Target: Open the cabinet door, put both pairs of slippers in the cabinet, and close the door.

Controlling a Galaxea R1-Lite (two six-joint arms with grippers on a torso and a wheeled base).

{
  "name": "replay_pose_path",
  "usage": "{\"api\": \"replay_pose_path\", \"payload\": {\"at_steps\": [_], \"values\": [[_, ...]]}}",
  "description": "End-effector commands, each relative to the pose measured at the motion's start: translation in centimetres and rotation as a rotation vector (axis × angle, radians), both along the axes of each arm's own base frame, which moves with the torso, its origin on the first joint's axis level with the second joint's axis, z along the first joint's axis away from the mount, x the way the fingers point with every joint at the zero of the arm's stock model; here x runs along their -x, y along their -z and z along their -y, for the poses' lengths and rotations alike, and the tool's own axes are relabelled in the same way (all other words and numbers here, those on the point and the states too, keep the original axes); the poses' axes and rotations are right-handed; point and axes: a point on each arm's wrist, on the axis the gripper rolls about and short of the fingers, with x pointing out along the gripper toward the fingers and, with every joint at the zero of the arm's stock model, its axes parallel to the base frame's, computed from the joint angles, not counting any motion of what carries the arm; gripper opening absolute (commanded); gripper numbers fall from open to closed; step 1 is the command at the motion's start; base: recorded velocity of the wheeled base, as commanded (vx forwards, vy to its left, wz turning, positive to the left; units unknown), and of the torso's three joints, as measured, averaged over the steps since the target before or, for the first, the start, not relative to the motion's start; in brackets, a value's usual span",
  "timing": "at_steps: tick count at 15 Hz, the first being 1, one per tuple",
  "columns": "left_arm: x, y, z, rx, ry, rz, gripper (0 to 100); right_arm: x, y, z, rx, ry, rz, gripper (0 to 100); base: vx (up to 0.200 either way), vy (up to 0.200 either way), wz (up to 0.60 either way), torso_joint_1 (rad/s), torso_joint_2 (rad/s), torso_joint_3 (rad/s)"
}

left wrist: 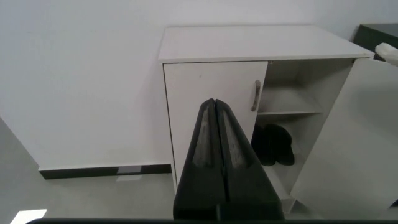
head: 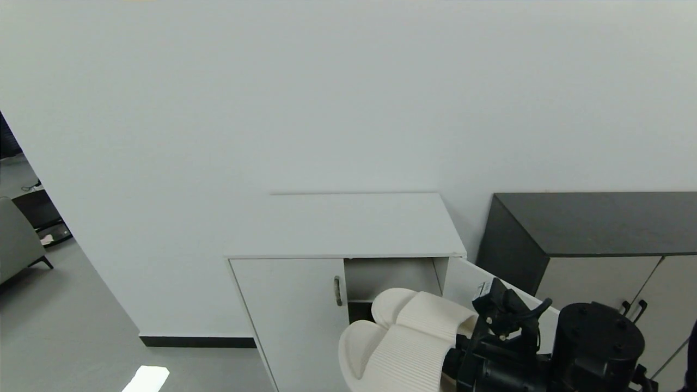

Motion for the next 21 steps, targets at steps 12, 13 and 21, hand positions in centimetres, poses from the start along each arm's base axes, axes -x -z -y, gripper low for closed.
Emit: {"api": "replay_pose_path", "payload": {"at_steps": [12,13,21], "values": [[0.0,0.0,0.0,0.0,0.001,0.0,0,-0.1,1.6,-0.2,0.027,-0.008,-0.028,0,0.0,0.0,0.0,-0.129,0.28,0.146],[0.0,0.0,0.0,0.0,0.001,0.0,0,-0.1,1.6,-0.2,0.027,-0.008,-0.028,0,0.0,0.0,0.0,-0.217,0.47,0.251],[0.0,0.0,0.0,0.002,-0.001,0.0,0,-0.1,1.9,-0.3,0.036,-0.008,-0.036,0,0.0,0.0,0.0,-0.249,0.54,0.292]]}}
